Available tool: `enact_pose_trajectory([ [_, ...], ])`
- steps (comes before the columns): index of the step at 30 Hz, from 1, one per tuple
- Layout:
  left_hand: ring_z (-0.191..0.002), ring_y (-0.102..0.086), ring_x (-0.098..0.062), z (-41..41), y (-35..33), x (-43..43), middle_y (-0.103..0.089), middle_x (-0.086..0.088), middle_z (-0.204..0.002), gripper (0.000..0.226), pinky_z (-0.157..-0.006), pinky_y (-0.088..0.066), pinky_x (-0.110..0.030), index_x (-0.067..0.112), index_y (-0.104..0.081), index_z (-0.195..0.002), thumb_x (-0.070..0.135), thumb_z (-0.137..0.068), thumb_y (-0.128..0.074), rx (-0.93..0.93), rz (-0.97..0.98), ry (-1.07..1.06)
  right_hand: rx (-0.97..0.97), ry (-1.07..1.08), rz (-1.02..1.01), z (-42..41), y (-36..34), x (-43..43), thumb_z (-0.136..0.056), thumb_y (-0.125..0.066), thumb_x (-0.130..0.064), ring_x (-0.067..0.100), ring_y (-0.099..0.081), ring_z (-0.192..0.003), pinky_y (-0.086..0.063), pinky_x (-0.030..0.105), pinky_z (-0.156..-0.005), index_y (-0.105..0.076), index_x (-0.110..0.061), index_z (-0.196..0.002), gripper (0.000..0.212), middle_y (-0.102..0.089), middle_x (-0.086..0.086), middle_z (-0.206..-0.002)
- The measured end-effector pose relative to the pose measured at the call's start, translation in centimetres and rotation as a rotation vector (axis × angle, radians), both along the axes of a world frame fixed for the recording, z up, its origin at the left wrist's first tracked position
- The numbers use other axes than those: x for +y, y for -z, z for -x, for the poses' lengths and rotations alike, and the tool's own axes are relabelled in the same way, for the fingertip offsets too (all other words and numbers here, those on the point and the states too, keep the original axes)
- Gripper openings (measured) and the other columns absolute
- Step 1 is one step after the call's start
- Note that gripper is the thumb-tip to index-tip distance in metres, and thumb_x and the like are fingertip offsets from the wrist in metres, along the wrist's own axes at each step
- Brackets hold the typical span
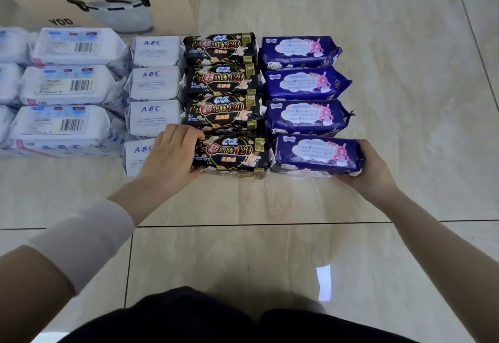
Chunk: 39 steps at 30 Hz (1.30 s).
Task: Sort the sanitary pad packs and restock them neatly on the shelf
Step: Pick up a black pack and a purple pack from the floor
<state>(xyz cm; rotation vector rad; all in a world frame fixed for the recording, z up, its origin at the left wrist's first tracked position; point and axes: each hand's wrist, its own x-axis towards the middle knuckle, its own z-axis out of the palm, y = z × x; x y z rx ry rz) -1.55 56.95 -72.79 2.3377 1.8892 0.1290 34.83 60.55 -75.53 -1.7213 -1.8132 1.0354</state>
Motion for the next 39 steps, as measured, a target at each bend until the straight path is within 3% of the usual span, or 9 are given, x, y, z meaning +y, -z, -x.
enact_pose_trajectory([
  [2, -0.096, -0.044, -0.034, -0.1, 0.0, -0.3, -0.055, -0.020, -0.104, 0.071, -0.074, -0.045, -0.045, 0.006, -0.047, -0.106, 0.014, -0.048, -0.087, 0.026, -0.018, -0.014, 0.008, -0.003, 0.007, 0.4, 0.0, 0.2, -0.068, -0.078, -0.001, 0.019, -0.055, -0.088, -0.037, 0.007, -0.066, -0.050, -0.006, -0.116, 0.056, -0.059, 0.002, -0.102],
  [6, -0.103, -0.042, -0.031, -0.4, -0.5, -0.7, -0.053, -0.018, -0.113, 0.075, -0.082, -0.045, -0.046, 0.008, -0.048, -0.115, 0.026, -0.054, -0.087, -0.007, -0.055, 0.031, 0.039, 0.018, 0.003, 0.4, -0.2, -0.2, -0.067, -0.079, -0.003, 0.009, -0.054, -0.091, -0.040, 0.000, -0.074, -0.041, -0.007, -0.128, 0.072, -0.055, -0.004, -0.111],
  [8, -0.108, -0.042, -0.029, -0.6, -0.7, -0.8, -0.053, -0.015, -0.118, 0.072, -0.084, -0.045, -0.045, 0.010, -0.048, -0.118, 0.028, -0.058, -0.084, -0.030, -0.061, 0.096, 0.064, 0.057, 0.009, 0.1, -0.3, -0.4, -0.068, -0.079, -0.002, 0.011, -0.054, -0.094, -0.045, 0.003, -0.075, -0.043, -0.005, -0.126, 0.068, -0.053, -0.001, -0.115],
  [12, -0.105, -0.050, -0.030, -0.8, -0.1, -0.8, -0.055, -0.012, -0.117, 0.066, -0.087, -0.044, -0.043, 0.015, -0.048, -0.118, 0.025, -0.063, -0.083, -0.010, -0.040, 0.135, 0.073, 0.083, 0.016, -0.1, -0.3, -0.3, -0.072, -0.074, 0.003, -0.008, -0.056, -0.087, -0.047, 0.003, -0.073, -0.050, -0.004, -0.118, 0.052, -0.057, 0.001, -0.106],
  [15, -0.100, -0.049, -0.028, -0.7, 0.0, -0.8, -0.057, -0.013, -0.111, 0.061, -0.080, -0.046, -0.043, 0.011, -0.056, -0.114, 0.023, -0.061, -0.085, 0.006, -0.057, 0.075, 0.073, 0.092, 0.021, 0.0, -0.2, 0.2, -0.073, -0.072, 0.006, 0.013, -0.057, -0.092, -0.046, 0.002, -0.075, -0.052, -0.004, -0.119, 0.052, -0.058, 0.002, -0.102],
  [17, -0.097, -0.048, -0.028, -0.7, 0.0, -0.9, -0.057, -0.013, -0.109, 0.060, -0.078, -0.047, -0.043, 0.009, -0.059, -0.112, 0.023, -0.060, -0.085, 0.009, -0.069, 0.026, 0.072, 0.095, 0.028, 0.2, -0.3, 0.4, -0.072, -0.073, 0.005, 0.018, -0.057, -0.093, -0.046, 0.002, -0.076, -0.052, -0.005, -0.120, 0.052, -0.059, 0.001, -0.102],
  [30, -0.099, -0.051, -0.036, -1.1, 0.2, -0.7, -0.055, -0.018, -0.114, 0.062, -0.080, -0.048, -0.049, 0.008, -0.053, -0.115, 0.016, -0.062, -0.084, -0.005, -0.050, 0.008, 0.022, 0.074, -0.018, 1.7, 0.0, -0.6, -0.073, -0.076, -0.004, 0.018, -0.058, -0.091, -0.043, 0.001, -0.076, -0.050, -0.008, -0.125, 0.058, -0.059, -0.004, -0.102],
  [35, -0.104, -0.049, -0.033, -1.3, -0.2, -0.9, -0.053, -0.015, -0.121, 0.057, -0.086, -0.044, -0.045, 0.009, -0.048, -0.121, 0.030, -0.074, -0.072, -0.038, -0.088, 0.022, 0.021, 0.075, 0.014, 1.8, -0.3, -0.9, -0.072, -0.076, -0.005, 0.015, -0.056, -0.096, -0.042, 0.000, -0.076, -0.046, -0.007, -0.128, 0.063, -0.056, -0.005, -0.108],
  [39, -0.107, -0.048, -0.027, -2.6, -1.9, -0.3, -0.054, -0.012, -0.121, 0.049, -0.092, -0.035, -0.037, 0.007, -0.048, -0.121, 0.039, -0.084, -0.050, -0.107, -0.111, 0.022, -0.019, 0.044, 0.148, 1.2, -1.8, -1.1, -0.067, -0.081, -0.013, 0.007, -0.047, -0.112, -0.042, 0.019, -0.090, -0.034, -0.011, -0.139, 0.086, -0.048, -0.006, -0.127],
])
